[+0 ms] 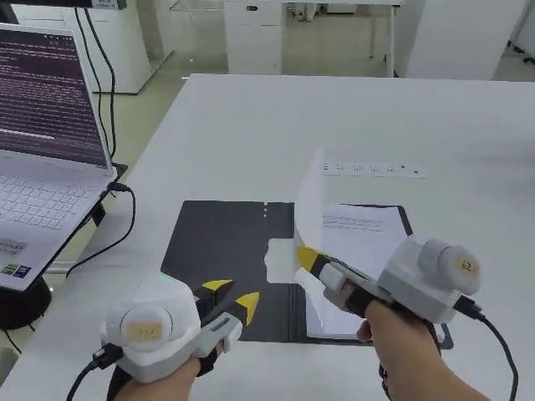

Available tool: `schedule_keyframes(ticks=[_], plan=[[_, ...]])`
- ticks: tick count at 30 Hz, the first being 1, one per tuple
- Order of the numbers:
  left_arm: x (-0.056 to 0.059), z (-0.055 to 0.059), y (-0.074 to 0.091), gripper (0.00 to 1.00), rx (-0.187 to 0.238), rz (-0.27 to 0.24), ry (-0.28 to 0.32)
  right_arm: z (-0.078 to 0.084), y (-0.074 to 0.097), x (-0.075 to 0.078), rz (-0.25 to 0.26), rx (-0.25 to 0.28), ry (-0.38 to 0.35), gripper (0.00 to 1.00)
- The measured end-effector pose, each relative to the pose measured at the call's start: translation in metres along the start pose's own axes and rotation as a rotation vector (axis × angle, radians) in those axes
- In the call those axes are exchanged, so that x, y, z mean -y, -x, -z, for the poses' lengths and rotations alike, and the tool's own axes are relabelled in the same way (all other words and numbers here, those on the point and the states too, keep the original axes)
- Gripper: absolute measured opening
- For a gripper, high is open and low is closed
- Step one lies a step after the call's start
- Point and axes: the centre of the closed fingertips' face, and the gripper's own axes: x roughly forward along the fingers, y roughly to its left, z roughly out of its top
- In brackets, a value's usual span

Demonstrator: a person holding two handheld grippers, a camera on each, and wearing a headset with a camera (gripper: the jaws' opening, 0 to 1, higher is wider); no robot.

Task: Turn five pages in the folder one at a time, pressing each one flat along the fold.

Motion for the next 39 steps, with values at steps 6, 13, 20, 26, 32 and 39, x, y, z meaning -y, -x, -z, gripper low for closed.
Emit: schedule_keyframes(ticks=[6, 13, 20, 26, 32, 39], plan=[[-0.016, 0.000, 0.022, 0.22, 0.011, -0.035, 0.007, 0.026, -0.019, -0.003, -0.002, -0.070, 0.007, 0.00], [-0.024, 0.003, 0.040, 0.22, 0.008, -0.063, 0.018, 0.063, -0.041, -0.002, 0.012, -0.182, 0.025, 0.00], [-0.033, 0.013, 0.049, 0.21, -0.018, -0.078, 0.021, 0.092, -0.060, 0.002, 0.032, -0.263, 0.043, 0.00], [-0.039, 0.020, 0.049, 0.22, -0.035, -0.082, 0.021, 0.113, -0.076, 0.007, 0.051, -0.316, 0.048, 0.00], [-0.046, 0.030, 0.049, 0.21, -0.053, -0.092, 0.036, 0.132, -0.088, 0.015, 0.070, -0.362, 0.054, 0.00], [-0.051, 0.047, 0.048, 0.21, -0.089, -0.104, 0.054, 0.149, -0.097, 0.029, 0.110, -0.387, 0.055, 0.00]])
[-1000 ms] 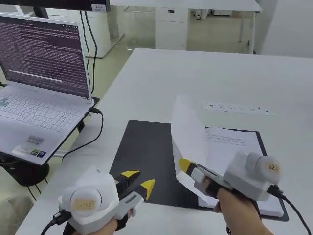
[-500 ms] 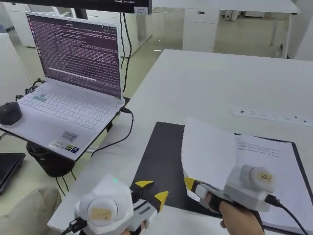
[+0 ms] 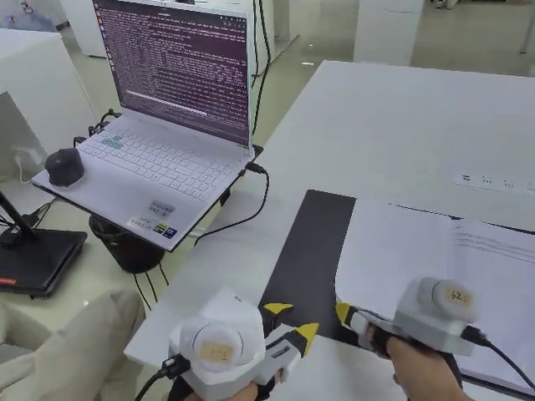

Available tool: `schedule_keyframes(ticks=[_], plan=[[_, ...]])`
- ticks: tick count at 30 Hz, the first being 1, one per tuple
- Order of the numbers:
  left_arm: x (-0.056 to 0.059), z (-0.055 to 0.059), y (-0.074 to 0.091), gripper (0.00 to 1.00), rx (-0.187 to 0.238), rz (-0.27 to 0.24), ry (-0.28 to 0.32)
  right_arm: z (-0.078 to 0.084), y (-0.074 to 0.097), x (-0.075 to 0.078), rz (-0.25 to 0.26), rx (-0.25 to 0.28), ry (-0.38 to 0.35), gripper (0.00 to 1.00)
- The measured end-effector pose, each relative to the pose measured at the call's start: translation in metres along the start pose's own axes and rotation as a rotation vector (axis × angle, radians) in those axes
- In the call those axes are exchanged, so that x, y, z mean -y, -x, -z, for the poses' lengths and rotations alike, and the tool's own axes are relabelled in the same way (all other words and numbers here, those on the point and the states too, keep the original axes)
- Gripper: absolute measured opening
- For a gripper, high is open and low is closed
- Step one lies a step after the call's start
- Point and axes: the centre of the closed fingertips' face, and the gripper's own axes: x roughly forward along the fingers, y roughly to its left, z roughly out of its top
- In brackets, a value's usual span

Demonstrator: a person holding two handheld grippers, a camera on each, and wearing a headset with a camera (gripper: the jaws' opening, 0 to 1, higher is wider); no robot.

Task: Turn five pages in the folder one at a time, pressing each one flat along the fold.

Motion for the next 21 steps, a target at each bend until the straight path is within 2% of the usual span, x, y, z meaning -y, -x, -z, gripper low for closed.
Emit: schedule_keyframes(ticks=[5, 11, 16, 18, 21], plan=[[0.000, 0.004, -0.003, 0.21, -0.013, -0.001, 0.001, 0.005, -0.008, 0.005, 0.019, -0.004, -0.014, 0.00], [-0.001, 0.007, -0.008, 0.21, -0.023, -0.006, 0.006, 0.009, -0.009, 0.007, 0.027, -0.008, -0.021, 0.00], [-0.003, 0.011, -0.014, 0.21, -0.038, -0.007, 0.006, 0.012, -0.011, 0.002, -0.009, -0.016, -0.037, 0.05], [-0.002, 0.012, -0.017, 0.21, -0.042, -0.007, 0.005, 0.013, -0.011, -0.002, -0.031, -0.022, -0.046, 0.03], [-0.002, 0.013, -0.021, 0.21, -0.044, -0.006, 0.005, 0.012, -0.010, -0.006, -0.057, -0.023, -0.050, 0.08]])
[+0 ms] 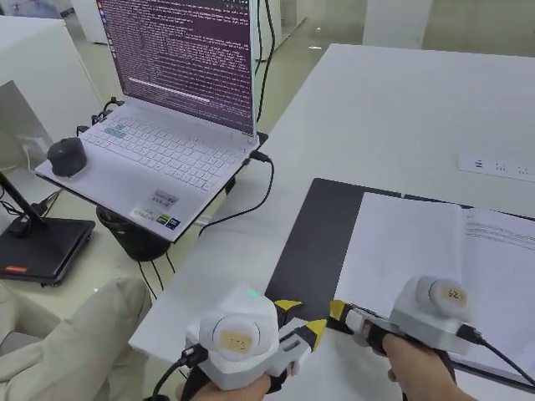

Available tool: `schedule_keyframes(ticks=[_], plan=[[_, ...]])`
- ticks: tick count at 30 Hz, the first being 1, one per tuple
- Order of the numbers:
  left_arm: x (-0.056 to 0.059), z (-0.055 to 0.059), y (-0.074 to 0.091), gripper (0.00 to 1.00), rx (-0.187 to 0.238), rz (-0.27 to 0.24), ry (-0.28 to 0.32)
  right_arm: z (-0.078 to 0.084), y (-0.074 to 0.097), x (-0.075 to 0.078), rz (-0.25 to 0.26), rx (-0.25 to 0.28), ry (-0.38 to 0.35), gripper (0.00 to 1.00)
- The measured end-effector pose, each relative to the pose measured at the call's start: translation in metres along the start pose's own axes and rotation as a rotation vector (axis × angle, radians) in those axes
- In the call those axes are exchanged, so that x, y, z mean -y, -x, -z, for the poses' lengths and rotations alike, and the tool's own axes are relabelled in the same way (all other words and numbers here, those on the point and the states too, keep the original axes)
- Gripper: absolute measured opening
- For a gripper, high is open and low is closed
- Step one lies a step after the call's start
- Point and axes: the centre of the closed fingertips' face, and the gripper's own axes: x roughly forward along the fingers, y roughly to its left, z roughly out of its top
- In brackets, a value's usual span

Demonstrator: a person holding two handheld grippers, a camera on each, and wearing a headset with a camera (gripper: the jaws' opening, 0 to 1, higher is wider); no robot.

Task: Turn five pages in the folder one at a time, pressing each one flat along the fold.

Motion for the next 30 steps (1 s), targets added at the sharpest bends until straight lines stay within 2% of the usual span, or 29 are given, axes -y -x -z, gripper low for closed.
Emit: schedule_keyframes(ticks=[2, 5, 8, 13, 16, 18, 24, 25, 30], plan=[[0.001, -0.001, -0.003, 0.21, 0.000, 0.002, 0.004, -0.004, 0.004, -0.003, -0.027, 0.019, -0.015, 0.10], [0.004, -0.001, -0.014, 0.20, -0.002, 0.010, 0.008, -0.012, 0.014, 0.002, -0.028, 0.038, -0.028, 0.10], [0.007, 0.002, -0.026, 0.19, -0.015, 0.025, -0.010, -0.026, 0.025, 0.015, -0.016, 0.075, -0.048, 0.09], [0.014, 0.006, -0.056, 0.19, -0.049, 0.062, -0.024, -0.050, 0.051, 0.039, 0.009, 0.128, -0.069, 0.08], [0.017, 0.015, -0.074, 0.19, -0.090, 0.082, -0.064, -0.059, 0.064, 0.053, 0.024, 0.152, -0.076, 0.07], [0.019, 0.018, -0.084, 0.18, -0.100, 0.084, -0.076, -0.062, 0.072, 0.058, 0.032, 0.166, -0.084, 0.06], [0.015, 0.030, -0.101, 0.18, -0.144, 0.062, -0.102, -0.067, 0.089, 0.077, 0.064, 0.192, -0.098, 0.03], [0.014, 0.031, -0.102, 0.19, -0.150, 0.055, -0.091, -0.068, 0.090, 0.078, 0.064, 0.195, -0.100, 0.02], [0.012, 0.032, -0.102, 0.14, -0.139, 0.033, -0.127, -0.071, 0.094, 0.087, 0.076, 0.198, -0.106, 0.01]])
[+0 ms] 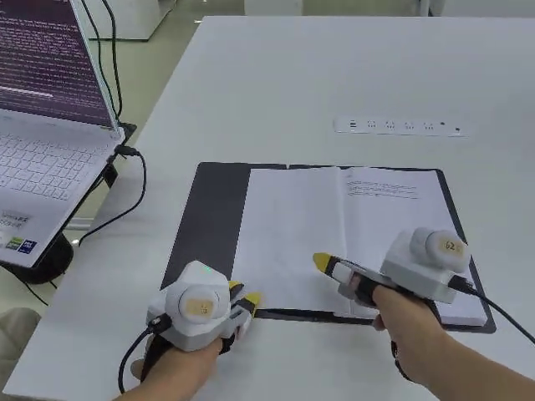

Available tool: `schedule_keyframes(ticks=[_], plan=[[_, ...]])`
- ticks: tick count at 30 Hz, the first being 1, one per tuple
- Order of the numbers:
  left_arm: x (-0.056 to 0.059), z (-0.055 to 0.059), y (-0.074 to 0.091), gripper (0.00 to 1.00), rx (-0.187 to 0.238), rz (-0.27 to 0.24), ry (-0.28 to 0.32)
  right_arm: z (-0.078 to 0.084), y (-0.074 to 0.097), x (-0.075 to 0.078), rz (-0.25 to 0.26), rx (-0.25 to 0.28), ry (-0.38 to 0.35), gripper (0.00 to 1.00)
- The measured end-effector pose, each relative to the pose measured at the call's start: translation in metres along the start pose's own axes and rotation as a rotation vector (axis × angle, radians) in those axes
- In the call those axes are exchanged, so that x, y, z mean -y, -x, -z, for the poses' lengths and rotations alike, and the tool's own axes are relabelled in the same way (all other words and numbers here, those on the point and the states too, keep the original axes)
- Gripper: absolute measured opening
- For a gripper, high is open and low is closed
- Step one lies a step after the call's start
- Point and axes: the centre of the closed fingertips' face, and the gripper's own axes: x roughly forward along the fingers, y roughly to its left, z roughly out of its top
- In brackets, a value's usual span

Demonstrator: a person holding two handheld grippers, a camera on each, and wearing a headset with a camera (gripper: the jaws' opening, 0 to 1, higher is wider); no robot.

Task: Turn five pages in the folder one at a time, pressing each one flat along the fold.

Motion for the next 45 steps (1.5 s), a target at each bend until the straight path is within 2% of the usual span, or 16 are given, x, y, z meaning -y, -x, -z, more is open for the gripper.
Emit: schedule_keyframes(ticks=[2, 5, 12, 16, 19, 22, 24, 35, 40, 45], plan=[[0.000, 0.001, 0.000, 0.14, 0.011, 0.002, -0.023, -0.002, -0.002, 0.002, 0.002, -0.002, 0.001, 0.00], [-0.001, 0.002, 0.001, 0.15, 0.035, 0.005, -0.013, -0.006, -0.007, 0.010, 0.013, -0.008, 0.009, 0.00], [-0.001, 0.001, 0.000, 0.15, 0.038, 0.005, -0.033, -0.027, -0.018, 0.030, 0.044, 0.001, 0.011, 0.00], [-0.001, 0.001, 0.001, 0.15, 0.039, 0.006, -0.039, -0.043, -0.026, 0.041, 0.054, 0.015, -0.028, 0.00], [-0.001, 0.002, 0.001, 0.15, 0.039, 0.004, -0.043, -0.046, -0.031, 0.053, 0.070, 0.014, -0.096, 0.00], [-0.001, 0.002, 0.000, 0.15, 0.035, 0.001, -0.044, -0.047, -0.035, 0.061, 0.073, 0.005, -0.108, 0.00], [-0.002, 0.002, 0.000, 0.15, 0.033, 0.001, -0.049, -0.050, -0.038, 0.060, 0.059, 0.012, -0.153, 0.00], [0.000, 0.002, 0.002, 0.15, 0.039, -0.005, -0.053, -0.068, -0.053, 0.061, 0.053, 0.039, -0.209, 0.00], [0.000, 0.002, 0.002, 0.15, 0.037, -0.008, -0.054, -0.081, -0.056, 0.072, 0.087, 0.084, -0.254, 0.00], [-0.001, 0.003, 0.001, 0.15, 0.042, -0.006, -0.054, -0.094, -0.064, 0.081, 0.091, 0.117, -0.307, 0.00]])
